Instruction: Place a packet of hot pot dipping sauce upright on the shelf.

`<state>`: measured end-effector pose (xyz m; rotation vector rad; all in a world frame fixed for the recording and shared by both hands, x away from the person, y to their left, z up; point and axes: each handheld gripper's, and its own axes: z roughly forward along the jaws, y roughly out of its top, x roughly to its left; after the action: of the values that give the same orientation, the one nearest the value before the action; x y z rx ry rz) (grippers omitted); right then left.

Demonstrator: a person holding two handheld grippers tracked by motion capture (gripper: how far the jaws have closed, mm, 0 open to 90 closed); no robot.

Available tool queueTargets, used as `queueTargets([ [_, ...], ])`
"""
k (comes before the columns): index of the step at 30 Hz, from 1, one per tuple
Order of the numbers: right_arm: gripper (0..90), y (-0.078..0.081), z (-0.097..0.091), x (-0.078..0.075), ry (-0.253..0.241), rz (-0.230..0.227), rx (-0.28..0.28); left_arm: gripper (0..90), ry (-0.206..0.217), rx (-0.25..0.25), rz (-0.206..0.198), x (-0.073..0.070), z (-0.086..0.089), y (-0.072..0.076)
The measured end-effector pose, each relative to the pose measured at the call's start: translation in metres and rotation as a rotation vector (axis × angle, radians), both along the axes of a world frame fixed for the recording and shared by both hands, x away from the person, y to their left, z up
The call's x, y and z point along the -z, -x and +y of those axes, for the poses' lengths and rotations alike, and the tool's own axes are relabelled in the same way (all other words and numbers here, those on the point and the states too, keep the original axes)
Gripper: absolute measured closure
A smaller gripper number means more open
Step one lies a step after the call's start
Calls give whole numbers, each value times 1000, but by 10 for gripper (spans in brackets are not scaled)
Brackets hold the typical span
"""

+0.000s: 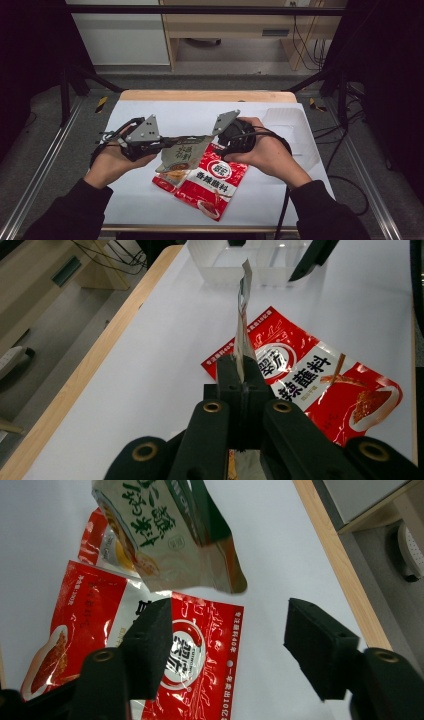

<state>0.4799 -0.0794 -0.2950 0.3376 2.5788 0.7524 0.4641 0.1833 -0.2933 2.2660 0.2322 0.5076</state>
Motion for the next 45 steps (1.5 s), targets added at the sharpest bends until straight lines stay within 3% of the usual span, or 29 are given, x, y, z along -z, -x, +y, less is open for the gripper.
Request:
queueTargets([
  [5, 460, 0, 7, 5, 8, -12, -28, 900, 8, 33, 7, 1, -10, 2],
  [13, 622, 2, 15, 12, 28, 11, -90, 900, 4, 72, 3, 1, -22, 7],
  [20, 873, 4, 15, 17, 41, 36, -103, 900, 21, 72, 12, 3, -23, 9],
  [23, 900, 3, 15, 15, 30, 41, -107, 900, 55, 55, 31, 7, -19, 6],
  [27, 900, 1, 19, 12, 57, 28, -96, 892, 71, 55, 44, 14, -15, 5],
  [28, 900, 1, 19, 11, 64, 29, -90, 867, 81, 45, 43, 16, -14, 5],
  [30, 900, -2, 20, 9, 82, 24, -82, 718, 114, 14, 41, 20, -10, 6],
  [34, 900, -7, 16, 5, 107, 15, -64, 515, 115, -26, 20, 33, -3, 11],
  [37, 900, -11, 10, 2, 111, 12, -40, 381, 122, -64, 31, 44, 6, 13],
  [41, 900, -14, 2, -1, 115, 3, -32, 313, 125, -122, 52, 59, 20, 13],
  [45, 900, -17, -6, -3, 109, 5, -5, 281, 165, -189, 85, 71, 36, 9],
])
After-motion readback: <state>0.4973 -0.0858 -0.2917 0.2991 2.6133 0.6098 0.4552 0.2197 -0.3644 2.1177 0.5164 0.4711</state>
